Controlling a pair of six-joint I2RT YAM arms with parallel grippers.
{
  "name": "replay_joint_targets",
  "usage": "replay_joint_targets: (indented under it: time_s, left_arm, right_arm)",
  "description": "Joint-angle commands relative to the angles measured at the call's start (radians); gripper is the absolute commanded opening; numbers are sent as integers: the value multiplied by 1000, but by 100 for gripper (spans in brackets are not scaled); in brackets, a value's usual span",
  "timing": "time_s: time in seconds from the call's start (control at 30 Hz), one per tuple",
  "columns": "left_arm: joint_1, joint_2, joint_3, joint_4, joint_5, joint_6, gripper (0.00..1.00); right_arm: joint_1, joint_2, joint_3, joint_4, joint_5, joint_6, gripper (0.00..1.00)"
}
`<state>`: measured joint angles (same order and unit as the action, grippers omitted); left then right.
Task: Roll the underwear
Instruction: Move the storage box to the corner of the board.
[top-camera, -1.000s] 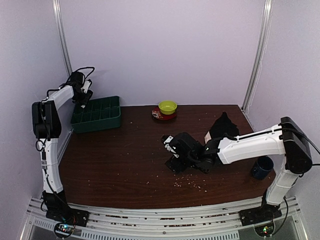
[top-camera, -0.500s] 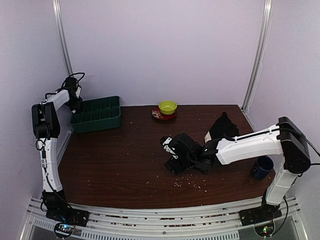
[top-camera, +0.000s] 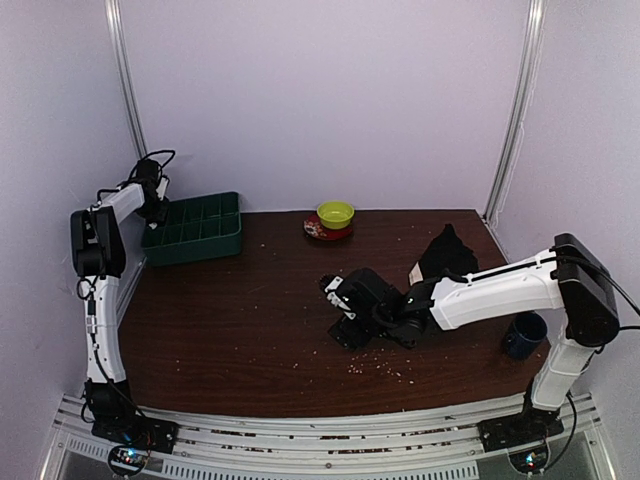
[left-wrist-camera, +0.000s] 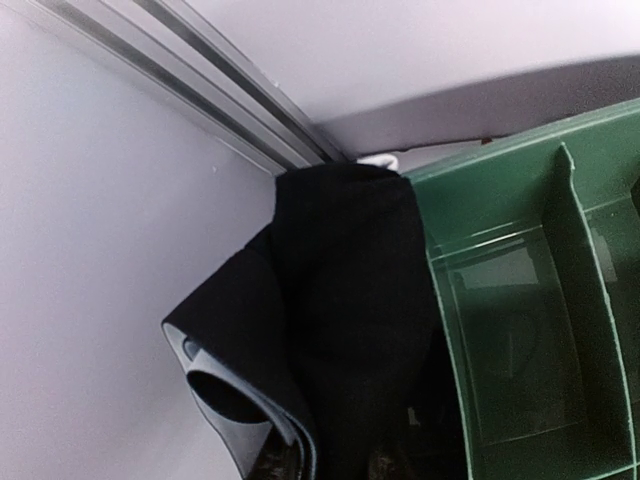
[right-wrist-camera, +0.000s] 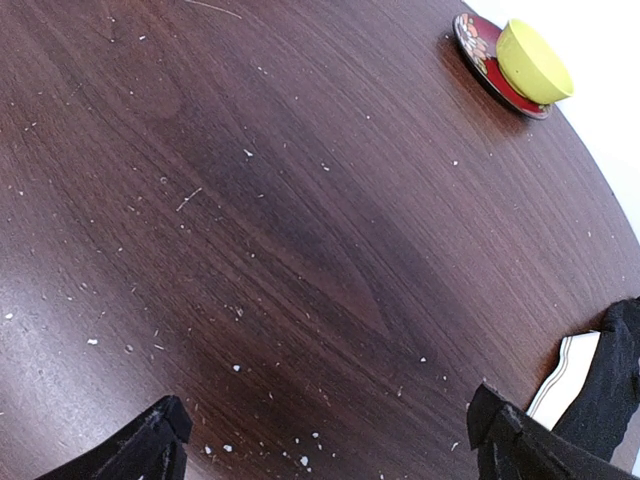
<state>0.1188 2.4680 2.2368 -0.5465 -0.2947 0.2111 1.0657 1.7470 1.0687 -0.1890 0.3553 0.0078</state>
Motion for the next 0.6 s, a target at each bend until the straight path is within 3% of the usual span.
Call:
replay_joint_targets:
  time_s: [0.0, 0.23, 0.4, 0.57]
  left_arm:
    - [-1, 41, 23, -13, 19, -3, 0]
    - [-14, 50, -7, -125, 109, 37, 0]
    - [-15, -19, -143, -129, 146, 48, 0]
    - [-17, -136, -309, -133, 276, 108, 0]
  right_arm:
    - [-2, 12, -3, 8, -1, 15, 100]
    - [0, 5, -3, 2, -3, 16, 100]
    - [2, -2, -4, 0, -1, 17, 100]
    - [8, -12, -5, -4, -2, 19, 100]
